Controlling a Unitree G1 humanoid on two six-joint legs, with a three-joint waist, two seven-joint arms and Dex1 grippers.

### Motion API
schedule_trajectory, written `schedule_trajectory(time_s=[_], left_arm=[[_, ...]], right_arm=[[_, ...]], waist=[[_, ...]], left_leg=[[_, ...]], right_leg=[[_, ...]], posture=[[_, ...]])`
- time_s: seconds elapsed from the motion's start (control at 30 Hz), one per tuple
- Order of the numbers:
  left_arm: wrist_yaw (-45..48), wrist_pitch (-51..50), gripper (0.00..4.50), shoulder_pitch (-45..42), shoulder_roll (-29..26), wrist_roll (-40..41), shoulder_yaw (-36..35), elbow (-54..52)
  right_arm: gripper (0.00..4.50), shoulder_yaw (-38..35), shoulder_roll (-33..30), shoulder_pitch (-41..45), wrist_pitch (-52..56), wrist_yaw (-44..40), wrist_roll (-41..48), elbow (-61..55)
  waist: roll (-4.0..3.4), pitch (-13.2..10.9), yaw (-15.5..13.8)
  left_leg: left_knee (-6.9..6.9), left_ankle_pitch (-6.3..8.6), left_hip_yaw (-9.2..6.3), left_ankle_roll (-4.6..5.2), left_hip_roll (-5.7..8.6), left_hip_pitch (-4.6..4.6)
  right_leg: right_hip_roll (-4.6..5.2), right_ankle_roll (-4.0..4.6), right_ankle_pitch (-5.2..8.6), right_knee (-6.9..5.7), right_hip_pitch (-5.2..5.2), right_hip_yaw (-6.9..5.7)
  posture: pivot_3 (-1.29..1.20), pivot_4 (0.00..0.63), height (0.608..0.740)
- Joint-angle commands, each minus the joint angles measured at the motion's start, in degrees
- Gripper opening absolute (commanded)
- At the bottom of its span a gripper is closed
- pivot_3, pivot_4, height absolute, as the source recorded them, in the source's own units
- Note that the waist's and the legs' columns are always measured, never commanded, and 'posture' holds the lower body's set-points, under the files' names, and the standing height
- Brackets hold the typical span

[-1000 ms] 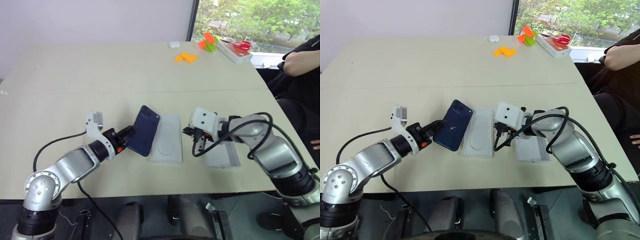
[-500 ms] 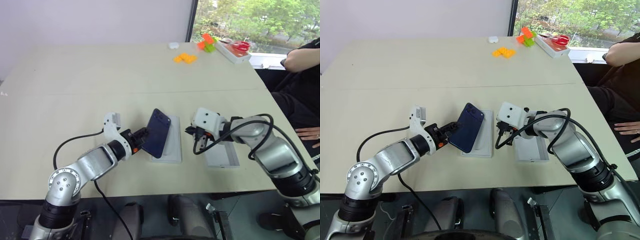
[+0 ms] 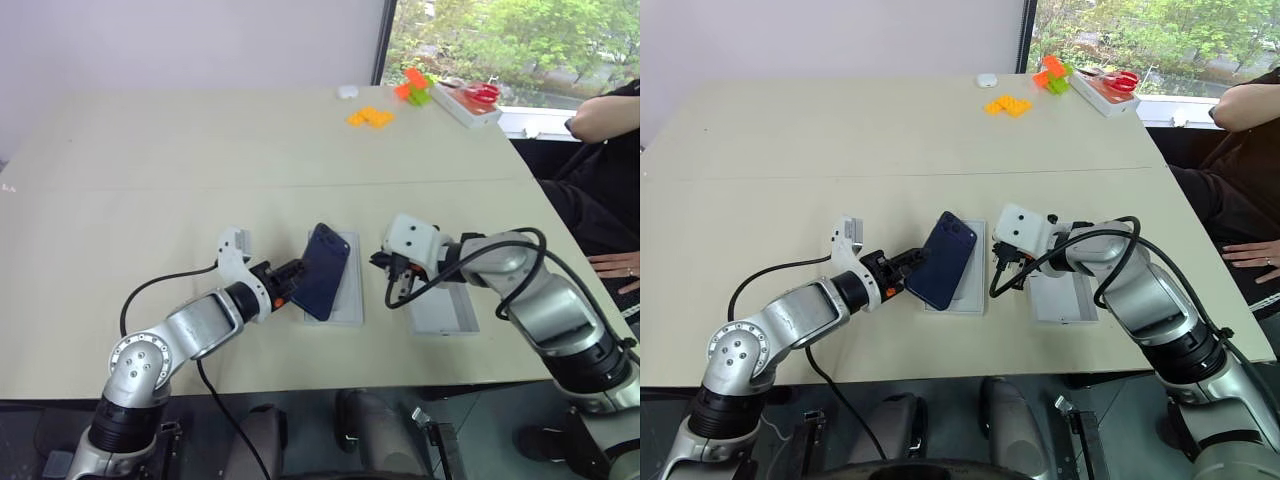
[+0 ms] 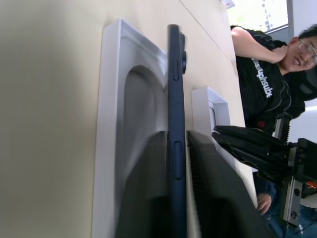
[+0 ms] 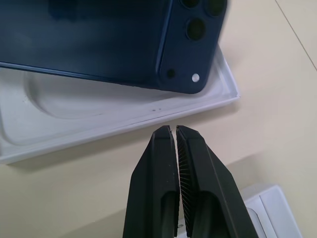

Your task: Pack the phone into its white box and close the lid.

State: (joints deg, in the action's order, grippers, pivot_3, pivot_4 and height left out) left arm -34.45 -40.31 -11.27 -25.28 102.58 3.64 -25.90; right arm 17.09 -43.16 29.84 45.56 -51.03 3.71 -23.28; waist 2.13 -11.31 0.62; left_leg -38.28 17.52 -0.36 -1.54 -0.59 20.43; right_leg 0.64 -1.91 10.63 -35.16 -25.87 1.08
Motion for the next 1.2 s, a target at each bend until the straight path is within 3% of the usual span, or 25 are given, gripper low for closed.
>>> schedule_trajectory(time_s=[0.03, 0.1, 0.43, 0.67, 0.83, 0.9, 1.0, 1.17, 1.2], left_arm=[[1.11, -0.44, 2.82, -0.58, -0.55, 0.48, -0.67, -1.49], [2.63, -1.17, 3.79, 0.45, -1.85, 2.62, -1.70, -2.28], [10.35, -5.14, 3.79, 3.13, -11.78, 6.76, -4.54, -3.23], [15.81, -4.02, 3.79, 3.00, -14.23, 9.20, -9.57, -4.04], [18.97, -3.16, 3.79, 4.83, -17.22, 3.59, -15.73, 0.67], [21.53, -5.23, 3.79, 6.08, -20.57, -2.73, -16.26, 2.93], [26.70, -8.14, 2.98, 7.36, -25.16, -11.15, -15.39, 2.95], [34.95, -10.25, 0.25, 5.28, -26.51, -20.81, -12.15, 0.77], [35.97, -10.53, 0.03, 4.50, -26.26, -22.31, -11.54, 0.51]], right_arm=[[0.17, -0.49, 0.29, 1.32, -0.81, 0.19, 0.31, -0.78], [0.17, -0.39, 0.36, 1.31, -0.80, 0.22, 0.29, -0.79], [0.17, 0.40, 1.32, 1.62, -1.11, 0.41, 0.03, -0.29], [0.17, 0.44, 1.70, 1.62, -1.33, 0.65, -0.24, 0.20], [0.17, 0.41, 1.88, 1.54, -1.20, 1.11, -0.32, 0.20], [0.17, 0.48, 2.00, 1.41, -1.16, 1.31, -0.29, 0.06], [0.17, 0.86, 2.47, 1.05, -1.35, 1.87, -0.42, -0.18], [0.17, 0.98, 3.53, 1.00, -1.18, 2.74, -0.37, -0.19], [0.17, 1.02, 3.64, 0.97, -1.12, 2.86, -0.38, -0.21]], waist=[[0.00, 0.00, 0.01], [0.00, 0.00, 0.05], [0.00, -0.01, 0.14], [0.00, -0.01, 0.08], [0.00, -0.01, 0.21], [-0.01, -0.01, 0.19], [-0.02, -0.03, 0.24], [-0.02, -0.04, 0.03], [-0.02, -0.04, 0.05]], left_leg=[[0.00, 0.00, 0.00, 0.00, 0.00, 0.00], [0.00, 0.00, 0.00, 0.00, 0.00, -0.01], [0.02, 0.00, 0.01, 0.00, -0.01, -0.04], [0.03, 0.00, 0.00, 0.00, -0.01, -0.02], [0.03, 0.00, 0.01, 0.00, -0.02, -0.05], [0.05, 0.00, 0.00, 0.00, -0.03, -0.06], [0.06, 0.00, 0.03, 0.00, -0.03, -0.03], [0.06, 0.01, 0.04, -0.01, -0.02, 0.04], [0.06, 0.01, 0.04, -0.01, -0.02, 0.04]], right_leg=[[0.00, 0.00, 0.00, 0.00, 0.00, 0.00], [0.00, 0.00, 0.00, 0.00, 0.00, 0.00], [0.00, -0.04, 0.05, 0.01, 0.00, -0.01], [0.00, -0.03, 0.06, 0.03, 0.00, -0.01], [-0.03, -0.04, 0.06, 0.03, 0.00, -0.01], [-0.04, -0.04, 0.08, 0.03, -0.01, -0.02], [-0.04, -0.05, 0.09, 0.05, -0.03, -0.02], [0.02, -0.05, 0.09, 0.12, -0.05, -0.03], [0.02, -0.06, 0.09, 0.13, -0.05, -0.03]], posture=[[0.00, 0.150, 0.732], [0.00, 0.150, 0.732], [0.00, 0.150, 0.732], [0.00, 0.150, 0.732], [0.00, 0.150, 0.732], [0.00, 0.150, 0.732], [0.00, 0.150, 0.732], [0.00, 0.150, 0.732], [0.00, 0.150, 0.732]])
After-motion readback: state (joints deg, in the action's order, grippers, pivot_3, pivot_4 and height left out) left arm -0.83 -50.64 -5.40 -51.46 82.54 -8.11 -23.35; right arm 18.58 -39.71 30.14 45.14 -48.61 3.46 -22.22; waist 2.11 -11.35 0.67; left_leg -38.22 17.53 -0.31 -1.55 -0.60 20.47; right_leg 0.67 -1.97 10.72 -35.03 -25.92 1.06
